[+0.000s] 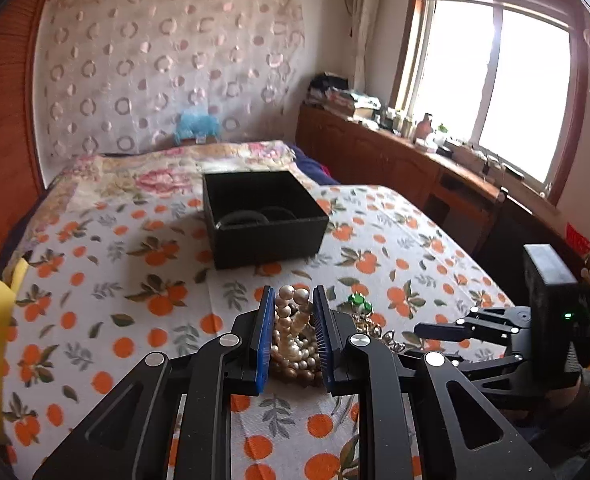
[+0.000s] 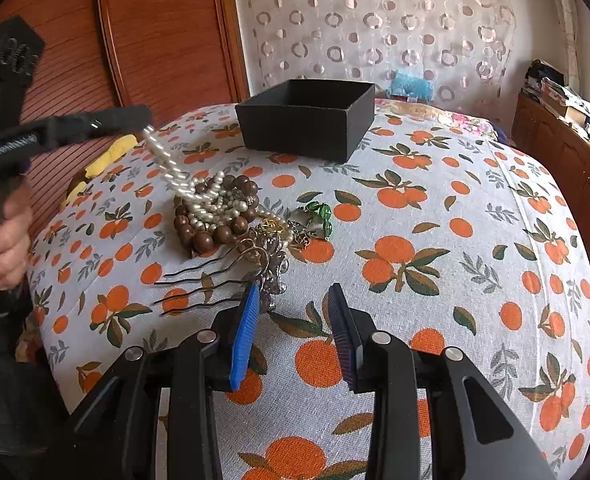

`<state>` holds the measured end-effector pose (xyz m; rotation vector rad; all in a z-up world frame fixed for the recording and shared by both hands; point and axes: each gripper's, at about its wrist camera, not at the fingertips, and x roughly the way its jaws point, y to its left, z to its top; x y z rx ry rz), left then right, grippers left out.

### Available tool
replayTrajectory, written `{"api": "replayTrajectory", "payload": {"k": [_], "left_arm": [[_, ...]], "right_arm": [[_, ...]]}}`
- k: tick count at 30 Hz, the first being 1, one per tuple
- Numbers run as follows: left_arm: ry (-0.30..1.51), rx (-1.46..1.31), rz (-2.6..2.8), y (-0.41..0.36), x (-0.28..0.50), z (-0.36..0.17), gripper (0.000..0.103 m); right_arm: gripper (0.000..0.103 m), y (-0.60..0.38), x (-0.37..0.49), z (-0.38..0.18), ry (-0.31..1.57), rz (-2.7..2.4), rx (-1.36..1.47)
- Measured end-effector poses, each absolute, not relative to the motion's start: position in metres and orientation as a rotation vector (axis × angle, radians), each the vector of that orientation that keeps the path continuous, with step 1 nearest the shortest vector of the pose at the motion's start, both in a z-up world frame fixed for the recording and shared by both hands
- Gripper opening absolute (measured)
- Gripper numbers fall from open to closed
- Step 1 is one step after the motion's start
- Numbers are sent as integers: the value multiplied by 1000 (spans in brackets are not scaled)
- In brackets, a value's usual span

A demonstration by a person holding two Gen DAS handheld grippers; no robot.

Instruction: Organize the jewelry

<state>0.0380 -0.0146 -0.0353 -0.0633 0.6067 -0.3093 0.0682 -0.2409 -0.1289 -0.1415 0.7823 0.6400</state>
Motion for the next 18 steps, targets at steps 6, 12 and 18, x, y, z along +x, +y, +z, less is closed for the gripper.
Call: {"api": "replayTrajectory", "payload": {"k": [6,12,18], "left_arm": [[560,-70,-286,-4,25,-22,18],[525,-79,-272,7,15,-11,18],[516,-77,-266,10,12,-9,18]], "right_arm": [[38,-236,76,-127,796,650,-142],[38,-228,89,-127,827,678,-133],[38,-217,94,-132,862,712,-140]]}}
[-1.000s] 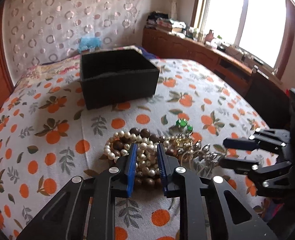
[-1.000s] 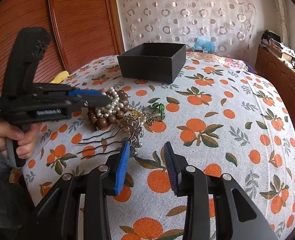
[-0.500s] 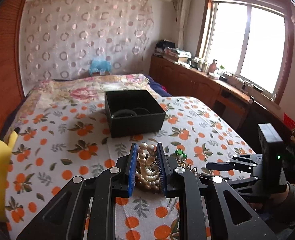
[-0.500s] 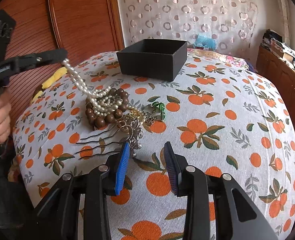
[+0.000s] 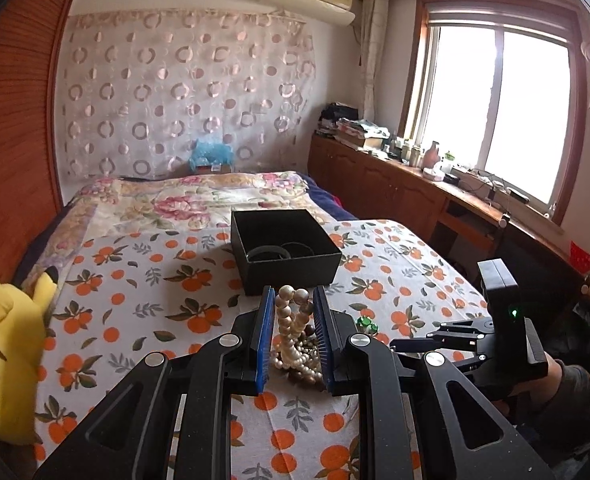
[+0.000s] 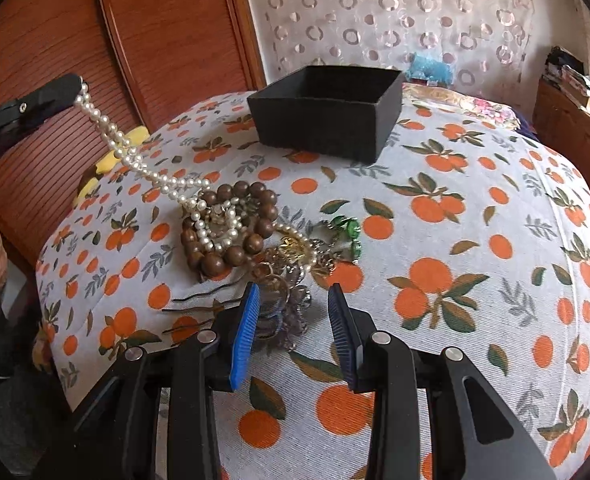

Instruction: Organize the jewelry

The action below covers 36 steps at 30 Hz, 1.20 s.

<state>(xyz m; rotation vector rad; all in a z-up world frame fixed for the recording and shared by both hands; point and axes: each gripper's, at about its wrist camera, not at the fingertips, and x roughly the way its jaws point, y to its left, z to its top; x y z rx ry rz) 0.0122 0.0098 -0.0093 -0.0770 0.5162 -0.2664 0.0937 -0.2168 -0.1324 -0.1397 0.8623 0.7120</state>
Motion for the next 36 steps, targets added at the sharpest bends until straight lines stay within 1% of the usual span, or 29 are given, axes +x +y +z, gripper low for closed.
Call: {"api": "replayTrajectory", "payload": {"k": [1,3,6,8,9,14,21,22,23,24,25,26,31,32,33,35,36], "left_arm": [[520,-80,-267,10,13,-11,18],[528,-85,-266,11,14,-14,18],[539,-97,-269,12,15,-19,18],[542,-99,-270,12,16,-20,18],[543,-99,-270,12,16,-21,18],[551,-93,-276,8,17,-24,18],[569,-88,-281,5,20,-31,18],[573,-88,-282,5,20,-32,18],[576,-88,-284,5,20,-33,18],[579,-88,-285,4,21,-34,18],[581,-88,-287,3,21,-35,18],[582,-86,-288,2,21,-35,18],[584,-85,-292,0,20,-36,18],[584,-86,-292,0,20,-36,18],[585,-87,-293,0,20,-37,18],[584,-86,-293,0,20,-37,18],[584,-86,-292,0,20,-37,18]], "right_arm": [[38,-216,93,-133,864,713,-144],[29,-216,91,-132,865,732,-142],[21,-221,88,-128,856,729,-141],[2,-228,87,-124,848,727,-127],[0,-231,87,-122,842,723,-125],[0,-237,86,-111,808,725,-121],[1,-230,87,-114,791,714,-129],[7,-228,88,-114,789,707,-130],[19,-227,89,-115,790,711,-127],[26,-226,90,-116,794,716,-122],[37,-224,91,-119,806,719,-119],[38,-223,92,-122,814,717,-121],[37,-220,92,-133,870,743,-100],[27,-220,90,-133,872,746,-107],[27,-221,89,-133,875,755,-104],[16,-224,88,-132,880,776,-85],[14,-225,87,-130,874,778,-87]]}}
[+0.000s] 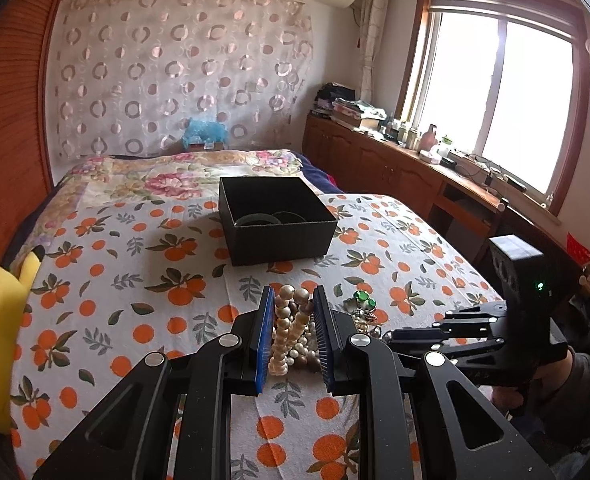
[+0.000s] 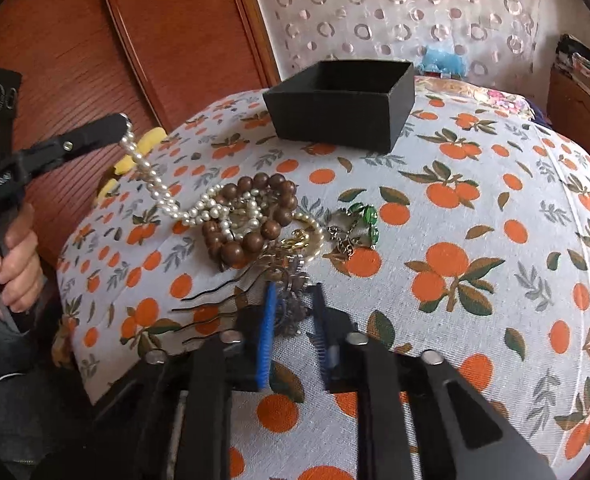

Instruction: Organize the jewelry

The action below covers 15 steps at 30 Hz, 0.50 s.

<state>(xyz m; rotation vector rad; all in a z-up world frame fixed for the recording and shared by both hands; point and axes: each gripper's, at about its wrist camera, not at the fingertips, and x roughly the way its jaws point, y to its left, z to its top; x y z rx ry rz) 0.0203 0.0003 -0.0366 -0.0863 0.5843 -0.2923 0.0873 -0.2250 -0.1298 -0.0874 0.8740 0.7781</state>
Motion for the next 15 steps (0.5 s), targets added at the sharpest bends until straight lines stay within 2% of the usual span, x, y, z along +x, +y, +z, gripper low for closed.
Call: {"api": "replayTrajectory", "payload": {"k": [1,2,4,15], "left_arm": [[584,-86,-292,0,20,-37,18],[584,-86,-293,0,20,-37,18],[584,-84,-293,0,20,-37,18],[584,-84,-295,-1,20,-37,18]], "right_arm": [[14,-226,87,-128,870,776,-92],[7,-227,86,-125,862,771,-97],[0,-229,86,-119,849,769,-99],[1,-227,88,-99,771,746,-140]]}}
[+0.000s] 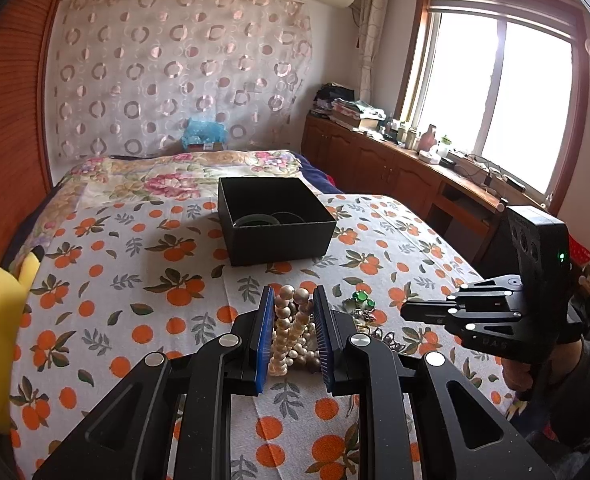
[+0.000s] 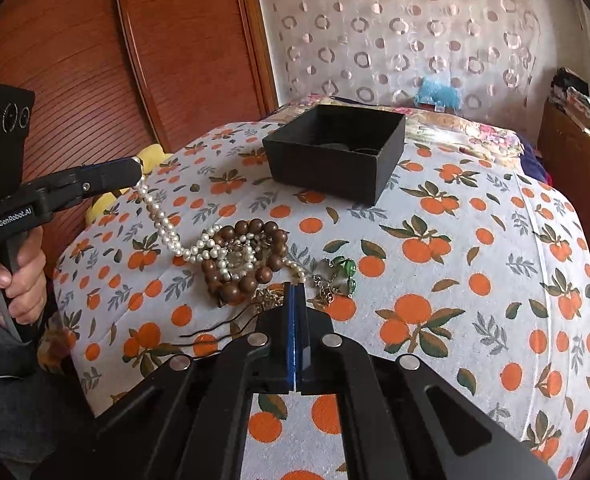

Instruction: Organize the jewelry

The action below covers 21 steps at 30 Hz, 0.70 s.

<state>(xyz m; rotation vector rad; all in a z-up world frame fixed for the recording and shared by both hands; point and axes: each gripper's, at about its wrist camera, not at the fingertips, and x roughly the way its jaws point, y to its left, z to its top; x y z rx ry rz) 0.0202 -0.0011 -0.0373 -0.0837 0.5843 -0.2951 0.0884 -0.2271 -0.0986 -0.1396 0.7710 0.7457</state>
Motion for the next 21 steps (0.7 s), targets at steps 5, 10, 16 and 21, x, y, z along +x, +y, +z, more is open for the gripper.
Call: {"api": "replayTrajectory", "payload": {"k": [5,10,16,21], "left_arm": [[588,-82,-297,-2,20,-38,18],[588,-84,-295,-3,20,-39,18],[588,-83,-298,-2,20,-39,18],[589,-84,-297,-2,20,-40,18]], "right_arm": [[18,-218,89,-109,785,744,-156],[32,-213,91,-125,840,748,-150],[23,-211,88,-133,877,761,-146],[17,-214,88,-131,880,782,-114]]}}
